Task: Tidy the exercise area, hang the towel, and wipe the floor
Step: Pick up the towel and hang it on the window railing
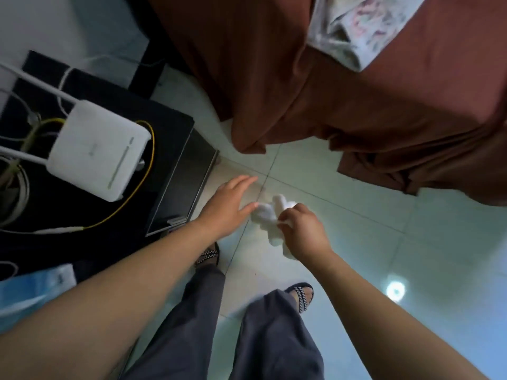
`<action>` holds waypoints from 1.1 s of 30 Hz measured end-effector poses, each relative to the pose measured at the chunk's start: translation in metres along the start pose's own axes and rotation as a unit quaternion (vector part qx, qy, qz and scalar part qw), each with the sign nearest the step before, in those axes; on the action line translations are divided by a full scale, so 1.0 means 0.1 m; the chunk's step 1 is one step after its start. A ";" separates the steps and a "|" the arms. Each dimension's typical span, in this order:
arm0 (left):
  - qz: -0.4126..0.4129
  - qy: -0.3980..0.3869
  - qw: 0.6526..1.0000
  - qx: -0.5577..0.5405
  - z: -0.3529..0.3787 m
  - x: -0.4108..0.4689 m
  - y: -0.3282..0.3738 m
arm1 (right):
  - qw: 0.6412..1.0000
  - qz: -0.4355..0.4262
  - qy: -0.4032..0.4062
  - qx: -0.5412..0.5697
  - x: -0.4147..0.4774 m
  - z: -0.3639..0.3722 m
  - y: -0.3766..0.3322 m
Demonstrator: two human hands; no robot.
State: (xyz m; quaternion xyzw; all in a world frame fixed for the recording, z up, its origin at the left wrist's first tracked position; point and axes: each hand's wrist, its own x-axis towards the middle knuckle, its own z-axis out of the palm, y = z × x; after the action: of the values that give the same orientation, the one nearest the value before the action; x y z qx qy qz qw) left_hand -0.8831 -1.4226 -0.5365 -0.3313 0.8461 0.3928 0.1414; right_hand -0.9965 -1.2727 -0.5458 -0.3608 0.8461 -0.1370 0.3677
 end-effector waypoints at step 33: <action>0.370 -0.022 0.927 -0.049 -3.01 -1.67 3.72 | 0.847 -0.051 0.505 0.161 -3.13 -4.06 -1.98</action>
State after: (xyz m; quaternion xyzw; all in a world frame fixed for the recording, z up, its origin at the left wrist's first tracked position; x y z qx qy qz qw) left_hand -1.0031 -1.4004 -0.0452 0.0075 0.8850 0.4654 -0.0120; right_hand -1.0412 -1.2023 -0.0027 -0.2200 0.8617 -0.4527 -0.0644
